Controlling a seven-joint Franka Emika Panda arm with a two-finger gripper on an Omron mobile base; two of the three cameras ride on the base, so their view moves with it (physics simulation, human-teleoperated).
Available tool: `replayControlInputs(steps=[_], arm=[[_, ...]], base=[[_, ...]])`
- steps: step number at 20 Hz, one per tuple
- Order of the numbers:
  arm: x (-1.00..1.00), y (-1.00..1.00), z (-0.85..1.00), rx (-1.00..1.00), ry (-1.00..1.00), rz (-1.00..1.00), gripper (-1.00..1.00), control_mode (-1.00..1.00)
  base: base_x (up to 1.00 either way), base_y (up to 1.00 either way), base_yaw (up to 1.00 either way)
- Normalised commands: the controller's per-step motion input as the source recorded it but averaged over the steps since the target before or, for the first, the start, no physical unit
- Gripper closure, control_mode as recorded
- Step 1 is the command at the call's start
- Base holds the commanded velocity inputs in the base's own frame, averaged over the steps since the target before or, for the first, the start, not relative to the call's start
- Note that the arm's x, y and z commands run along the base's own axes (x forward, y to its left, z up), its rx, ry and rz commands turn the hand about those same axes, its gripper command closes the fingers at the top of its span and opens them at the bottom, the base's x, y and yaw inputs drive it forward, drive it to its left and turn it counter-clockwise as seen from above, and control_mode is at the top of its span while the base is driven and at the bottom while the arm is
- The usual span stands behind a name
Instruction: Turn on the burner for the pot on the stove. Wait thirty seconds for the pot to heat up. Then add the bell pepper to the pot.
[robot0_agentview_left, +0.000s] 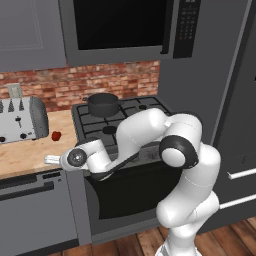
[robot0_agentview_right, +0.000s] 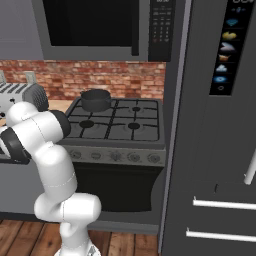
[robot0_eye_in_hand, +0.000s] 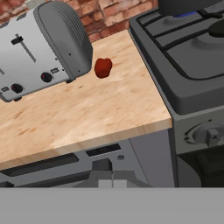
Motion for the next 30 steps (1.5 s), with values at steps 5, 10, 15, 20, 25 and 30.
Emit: replayControlInputs(steps=[5,10,15,20,25,30], arm=[[0.00,0.00,0.00,0.00,0.00,0.00,1.00,-1.00],[0.00,0.00,0.00,0.00,0.00,0.00,1.00,-1.00],[0.00,0.00,0.00,0.00,0.00,0.00,1.00,-1.00],[0.00,0.00,0.00,0.00,0.00,0.00,1.00,-1.00],[0.00,0.00,0.00,0.00,0.00,0.00,1.00,-1.00],[0.00,0.00,0.00,0.00,0.00,0.00,1.00,-1.00]], base=[[0.00,0.00,0.00],[0.00,0.00,0.00],[0.00,0.00,0.00],[0.00,0.00,0.00],[0.00,0.00,0.00],[0.00,0.00,0.00]])
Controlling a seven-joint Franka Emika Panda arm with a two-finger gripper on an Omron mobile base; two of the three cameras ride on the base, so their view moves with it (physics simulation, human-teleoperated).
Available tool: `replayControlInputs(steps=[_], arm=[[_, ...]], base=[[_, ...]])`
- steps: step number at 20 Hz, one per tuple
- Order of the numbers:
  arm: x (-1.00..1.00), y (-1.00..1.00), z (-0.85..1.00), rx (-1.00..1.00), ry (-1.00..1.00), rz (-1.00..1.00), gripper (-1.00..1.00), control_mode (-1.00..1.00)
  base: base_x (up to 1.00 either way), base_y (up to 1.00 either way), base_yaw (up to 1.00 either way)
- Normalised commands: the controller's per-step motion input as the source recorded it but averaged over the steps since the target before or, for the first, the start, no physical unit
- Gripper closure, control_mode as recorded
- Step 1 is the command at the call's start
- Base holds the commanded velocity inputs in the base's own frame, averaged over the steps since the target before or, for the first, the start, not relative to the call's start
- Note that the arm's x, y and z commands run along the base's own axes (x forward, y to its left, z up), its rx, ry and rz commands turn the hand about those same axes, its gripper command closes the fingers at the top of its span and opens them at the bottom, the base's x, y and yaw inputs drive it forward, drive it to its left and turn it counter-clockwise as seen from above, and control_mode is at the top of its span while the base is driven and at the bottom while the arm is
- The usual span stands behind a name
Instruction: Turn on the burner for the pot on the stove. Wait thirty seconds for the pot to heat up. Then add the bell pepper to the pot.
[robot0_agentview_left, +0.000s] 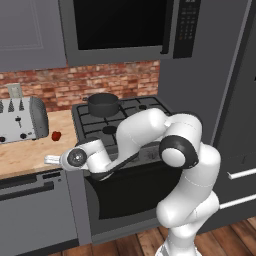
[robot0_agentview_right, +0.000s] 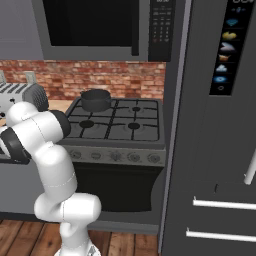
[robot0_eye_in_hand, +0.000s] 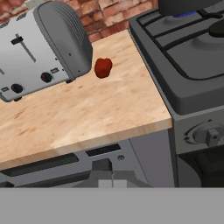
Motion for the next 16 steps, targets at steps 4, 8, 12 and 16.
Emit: replayControlInputs(steps=[4,8,12,16], arm=[[0.00,0.00,0.00,0.00,0.00,0.00,1.00,-1.00],[0.00,0.00,0.00,0.00,0.00,0.00,1.00,-1.00],[0.00,0.00,0.00,0.00,0.00,0.00,1.00,-1.00],[0.00,0.00,0.00,0.00,0.00,0.00,1.00,-1.00]], base=[[0.00,0.00,0.00],[0.00,0.00,0.00],[0.00,0.00,0.00],[0.00,0.00,0.00]])
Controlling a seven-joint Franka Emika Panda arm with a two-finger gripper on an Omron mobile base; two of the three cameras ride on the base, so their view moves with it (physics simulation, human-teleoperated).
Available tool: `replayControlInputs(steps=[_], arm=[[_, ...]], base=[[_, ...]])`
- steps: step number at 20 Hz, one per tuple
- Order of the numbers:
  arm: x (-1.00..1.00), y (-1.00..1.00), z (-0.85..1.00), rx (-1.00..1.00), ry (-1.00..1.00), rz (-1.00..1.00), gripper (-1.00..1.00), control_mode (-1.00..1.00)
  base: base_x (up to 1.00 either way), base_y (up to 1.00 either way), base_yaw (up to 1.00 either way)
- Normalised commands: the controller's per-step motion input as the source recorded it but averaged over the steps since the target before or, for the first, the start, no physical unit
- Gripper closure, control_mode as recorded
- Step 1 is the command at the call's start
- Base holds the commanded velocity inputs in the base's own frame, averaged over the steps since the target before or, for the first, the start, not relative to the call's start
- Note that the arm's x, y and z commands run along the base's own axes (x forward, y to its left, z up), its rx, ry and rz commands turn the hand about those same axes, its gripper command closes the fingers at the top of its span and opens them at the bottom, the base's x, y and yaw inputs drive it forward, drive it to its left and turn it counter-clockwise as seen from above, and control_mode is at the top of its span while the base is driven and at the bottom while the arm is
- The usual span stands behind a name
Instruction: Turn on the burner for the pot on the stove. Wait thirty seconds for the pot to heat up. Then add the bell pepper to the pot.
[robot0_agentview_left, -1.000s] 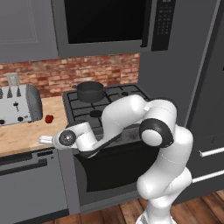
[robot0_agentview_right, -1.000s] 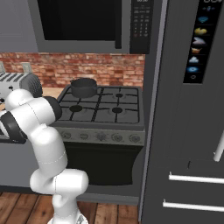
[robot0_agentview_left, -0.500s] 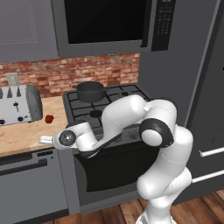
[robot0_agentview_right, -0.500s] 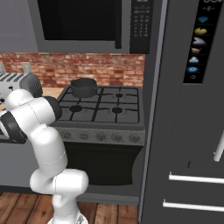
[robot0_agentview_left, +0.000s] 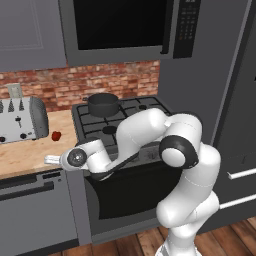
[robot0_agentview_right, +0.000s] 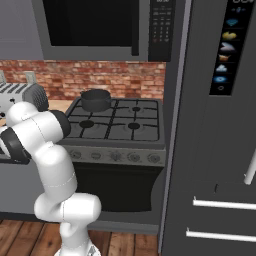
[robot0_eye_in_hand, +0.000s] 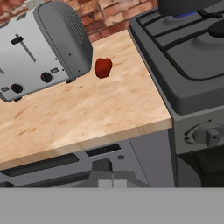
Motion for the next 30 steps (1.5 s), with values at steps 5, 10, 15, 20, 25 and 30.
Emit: replayControlInputs(steps=[5,10,15,20,25,30], arm=[[0.00,0.00,0.00,0.00,0.00,0.00,1.00,-1.00],[0.00,0.00,0.00,0.00,0.00,0.00,1.00,-1.00],[0.00,0.00,0.00,0.00,0.00,0.00,1.00,-1.00],[0.00,0.00,0.00,0.00,0.00,0.00,1.00,-1.00],[0.00,0.00,0.00,0.00,0.00,0.00,1.00,-1.00],[0.00,0.00,0.00,0.00,0.00,0.00,1.00,-1.00]], base=[[0.00,0.00,0.00],[0.00,0.00,0.00],[0.00,0.00,0.00],[0.00,0.00,0.00],[0.00,0.00,0.00],[0.00,0.00,0.00]])
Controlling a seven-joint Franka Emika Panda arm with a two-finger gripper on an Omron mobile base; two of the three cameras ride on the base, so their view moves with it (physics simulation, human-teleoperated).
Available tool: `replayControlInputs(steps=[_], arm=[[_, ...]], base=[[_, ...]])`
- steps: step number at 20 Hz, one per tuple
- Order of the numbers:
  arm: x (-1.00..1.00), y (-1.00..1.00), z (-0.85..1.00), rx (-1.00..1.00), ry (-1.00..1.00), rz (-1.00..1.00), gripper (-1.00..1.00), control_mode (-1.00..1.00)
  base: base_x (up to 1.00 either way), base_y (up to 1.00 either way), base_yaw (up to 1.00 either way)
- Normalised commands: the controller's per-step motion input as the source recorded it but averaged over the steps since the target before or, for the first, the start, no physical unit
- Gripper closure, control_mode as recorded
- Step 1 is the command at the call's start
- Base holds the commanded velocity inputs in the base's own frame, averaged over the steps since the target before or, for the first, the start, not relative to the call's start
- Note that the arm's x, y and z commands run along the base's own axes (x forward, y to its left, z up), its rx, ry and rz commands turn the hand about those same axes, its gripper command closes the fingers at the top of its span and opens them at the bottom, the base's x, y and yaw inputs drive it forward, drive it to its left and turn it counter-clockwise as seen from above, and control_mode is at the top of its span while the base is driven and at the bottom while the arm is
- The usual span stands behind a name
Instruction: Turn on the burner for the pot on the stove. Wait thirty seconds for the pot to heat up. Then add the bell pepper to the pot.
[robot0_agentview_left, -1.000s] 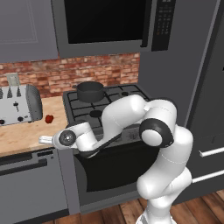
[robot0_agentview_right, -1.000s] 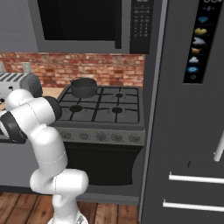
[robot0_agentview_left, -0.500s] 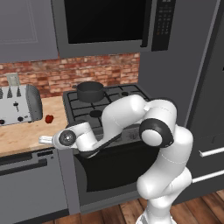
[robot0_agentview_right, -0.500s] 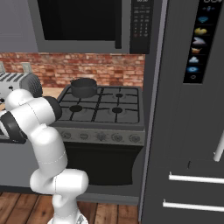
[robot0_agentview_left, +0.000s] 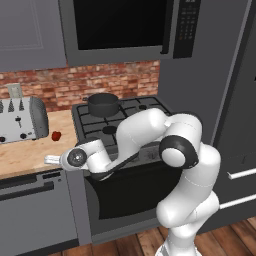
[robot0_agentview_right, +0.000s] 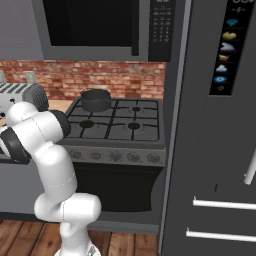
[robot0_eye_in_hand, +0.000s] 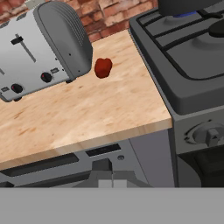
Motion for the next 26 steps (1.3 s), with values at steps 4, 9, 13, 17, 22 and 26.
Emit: replayControlInputs(steps=[4,9,13,17,22,26], arm=[[0.00,0.00,0.00,0.00,0.00,0.00,1.00,-1.00],[0.00,0.00,0.00,0.00,0.00,0.00,1.00,-1.00],[0.00,0.00,0.00,0.00,0.00,0.00,1.00,-1.00],[0.00,0.00,0.00,0.00,0.00,0.00,1.00,-1.00],[0.00,0.00,0.00,0.00,0.00,0.00,1.00,-1.00],[0.00,0.00,0.00,0.00,0.00,0.00,1.00,-1.00]], base=[[0.00,0.00,0.00],[0.00,0.00,0.00],[0.00,0.00,0.00],[0.00,0.00,0.00],[0.00,0.00,0.00],[0.00,0.00,0.00]])
